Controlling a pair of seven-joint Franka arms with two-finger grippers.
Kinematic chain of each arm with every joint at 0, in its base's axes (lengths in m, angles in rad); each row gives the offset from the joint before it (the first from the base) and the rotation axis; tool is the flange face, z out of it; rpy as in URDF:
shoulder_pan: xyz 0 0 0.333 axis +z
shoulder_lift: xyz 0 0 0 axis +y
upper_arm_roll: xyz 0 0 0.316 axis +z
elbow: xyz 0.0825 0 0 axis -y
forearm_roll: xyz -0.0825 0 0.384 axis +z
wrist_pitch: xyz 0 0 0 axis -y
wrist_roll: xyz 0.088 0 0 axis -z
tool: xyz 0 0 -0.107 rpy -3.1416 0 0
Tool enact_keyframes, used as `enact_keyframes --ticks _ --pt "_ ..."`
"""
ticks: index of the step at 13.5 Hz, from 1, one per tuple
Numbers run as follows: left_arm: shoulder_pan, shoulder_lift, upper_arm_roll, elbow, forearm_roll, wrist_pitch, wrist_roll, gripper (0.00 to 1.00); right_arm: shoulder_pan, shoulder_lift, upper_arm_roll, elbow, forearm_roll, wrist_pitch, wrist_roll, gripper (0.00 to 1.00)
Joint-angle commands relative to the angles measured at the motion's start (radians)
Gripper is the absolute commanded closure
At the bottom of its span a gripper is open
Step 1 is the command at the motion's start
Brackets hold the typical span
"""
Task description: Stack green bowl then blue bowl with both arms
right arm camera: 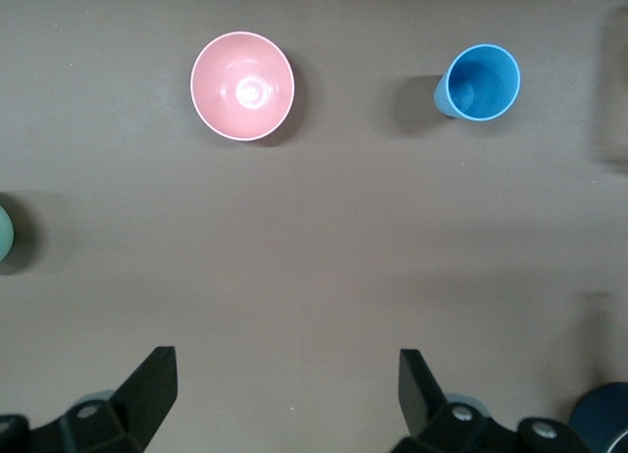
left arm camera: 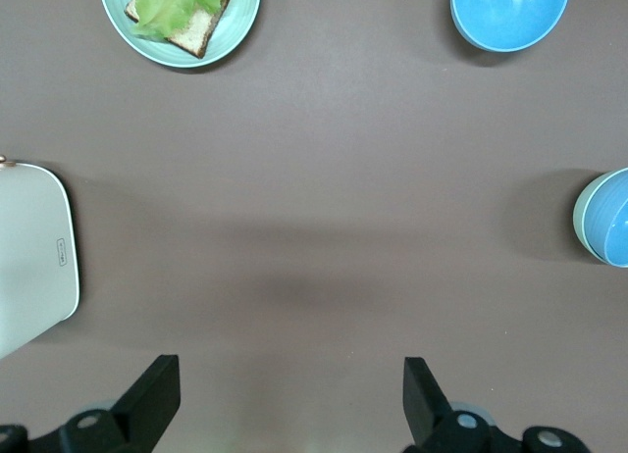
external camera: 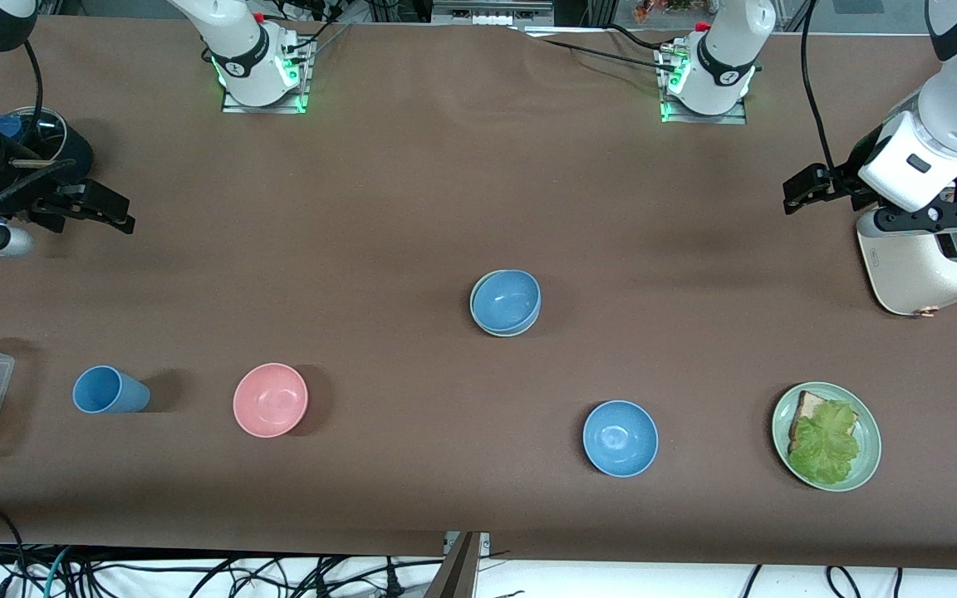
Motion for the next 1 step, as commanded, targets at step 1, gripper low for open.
enact_keyframes --ticks 1 --pt "0.011 0.014 -0.001 0.025 -0.011 -0.015 0.02 0.0 -0.003 -0.005 0.003 0.007 0.018 0.0 0.002 0.0"
